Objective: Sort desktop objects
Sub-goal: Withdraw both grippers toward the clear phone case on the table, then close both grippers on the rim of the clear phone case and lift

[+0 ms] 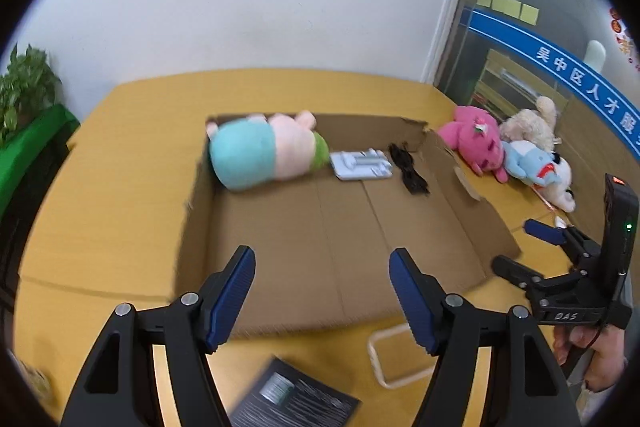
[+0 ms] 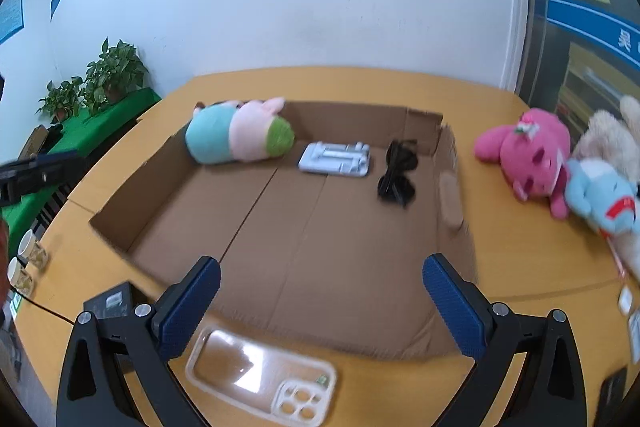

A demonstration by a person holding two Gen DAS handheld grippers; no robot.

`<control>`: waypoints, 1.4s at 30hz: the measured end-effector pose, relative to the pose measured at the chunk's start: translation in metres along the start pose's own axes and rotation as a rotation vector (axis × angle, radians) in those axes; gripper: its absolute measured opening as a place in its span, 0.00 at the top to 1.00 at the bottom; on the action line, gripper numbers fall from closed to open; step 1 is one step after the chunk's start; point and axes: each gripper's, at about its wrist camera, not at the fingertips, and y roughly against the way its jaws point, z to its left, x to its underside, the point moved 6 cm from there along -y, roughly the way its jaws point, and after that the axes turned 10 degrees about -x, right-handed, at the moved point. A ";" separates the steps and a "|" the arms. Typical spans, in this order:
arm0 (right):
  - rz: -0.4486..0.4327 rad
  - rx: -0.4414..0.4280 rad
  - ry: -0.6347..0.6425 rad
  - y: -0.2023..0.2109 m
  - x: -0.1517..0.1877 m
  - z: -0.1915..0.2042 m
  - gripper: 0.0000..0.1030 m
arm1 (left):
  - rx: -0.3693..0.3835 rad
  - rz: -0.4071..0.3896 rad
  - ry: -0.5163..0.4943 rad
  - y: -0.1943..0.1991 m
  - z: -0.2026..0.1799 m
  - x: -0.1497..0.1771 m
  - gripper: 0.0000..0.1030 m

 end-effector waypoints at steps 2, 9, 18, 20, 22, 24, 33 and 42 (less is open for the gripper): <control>-0.002 0.004 0.007 0.005 0.012 0.008 0.00 | 0.024 -0.016 0.006 0.008 -0.008 0.012 0.33; -0.010 0.029 0.066 0.020 0.038 0.025 0.00 | 0.087 0.013 -0.022 0.002 -0.055 0.044 0.33; 0.052 0.116 -0.057 0.008 0.091 -0.005 0.01 | 0.159 0.141 -0.022 -0.036 -0.096 0.081 0.33; 0.095 0.097 -0.080 -0.001 0.111 -0.016 0.05 | 0.134 0.183 -0.028 -0.049 -0.099 0.089 0.33; 0.124 0.075 -0.115 -0.008 0.125 -0.025 0.14 | 0.114 0.223 -0.025 -0.061 -0.100 0.097 0.33; 0.134 0.061 -0.131 -0.012 0.131 -0.030 0.19 | 0.102 0.251 -0.025 -0.070 -0.101 0.103 0.33; 0.201 -0.021 -0.113 -0.039 0.138 -0.027 0.62 | -0.012 0.399 -0.013 -0.106 -0.085 0.131 0.58; 0.215 -0.001 -0.114 -0.039 0.144 -0.030 0.88 | -0.037 0.390 -0.064 -0.104 -0.087 0.142 0.85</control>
